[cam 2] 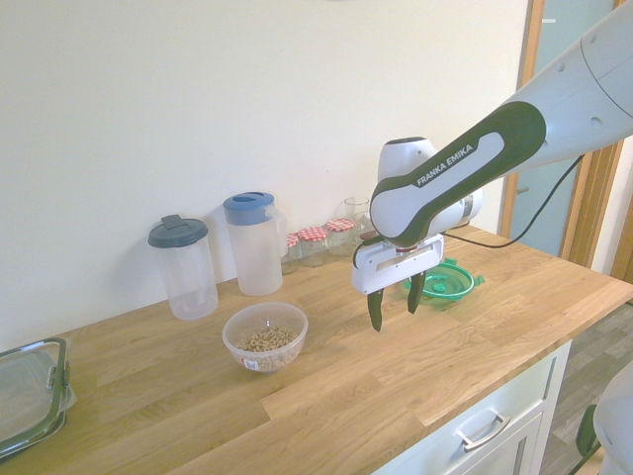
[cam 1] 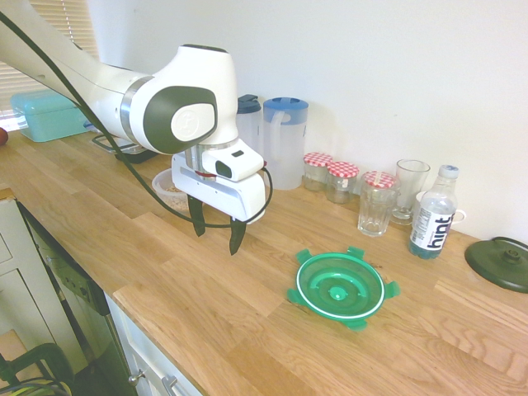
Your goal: Cover the lid of food container
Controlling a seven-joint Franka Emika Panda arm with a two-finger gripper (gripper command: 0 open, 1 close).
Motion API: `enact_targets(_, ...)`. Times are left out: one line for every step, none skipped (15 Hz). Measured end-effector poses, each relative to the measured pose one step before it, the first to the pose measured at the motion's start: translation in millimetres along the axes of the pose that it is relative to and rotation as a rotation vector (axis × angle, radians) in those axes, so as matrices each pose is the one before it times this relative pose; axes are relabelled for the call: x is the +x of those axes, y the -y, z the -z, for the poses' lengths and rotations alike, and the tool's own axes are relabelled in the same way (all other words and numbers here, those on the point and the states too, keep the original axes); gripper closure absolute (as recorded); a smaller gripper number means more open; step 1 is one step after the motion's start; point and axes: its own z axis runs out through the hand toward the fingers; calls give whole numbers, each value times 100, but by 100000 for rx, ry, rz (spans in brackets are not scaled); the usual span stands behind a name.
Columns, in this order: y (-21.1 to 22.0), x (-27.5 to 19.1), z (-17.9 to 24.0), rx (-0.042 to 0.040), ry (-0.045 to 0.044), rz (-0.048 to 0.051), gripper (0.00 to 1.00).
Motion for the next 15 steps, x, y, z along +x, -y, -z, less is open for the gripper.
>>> enact_targets(-14, 16, -9, -24, 12, -50, 0)
enact_targets(-36, 105, 70, 201, 38, -51, 0)
enact_targets(-7, 207, 332, 1281, 966, 480, 0)
enact_targets(-144, 580, 859, 2345, 1236, 1399, 0)
enact_targets(-313, 815, 1190, 2071, 719, 1359, 0)
enact_targets(-679, 1052, 1358, 1729, 1428, 1620, 0)
enact_targets(-960, 1271, 1441, 1817, 2462, 2357, 0)
enact_targets(-1112, 1270, 1147, 1869, 2397, 1713, 0)
enact_targets(-1493, 1490, 868, 2314, 2476, 628, 0)
enact_targets(-1712, 1580, 568, 2436, 2940, 138, 0)
enact_targets(-1950, 1767, 440, 3026, 3779, -212, 0)
enact_targets(-1776, 1715, 346, 2907, 3932, -301, 0)
enact_targets(-1828, 1885, 366, 2363, 3057, -503, 0)
enact_targets(-1664, 1862, 278, 1877, 2396, -1121, 0)
enact_targets(-1406, 1827, 291, 1531, 2094, -1663, 0)
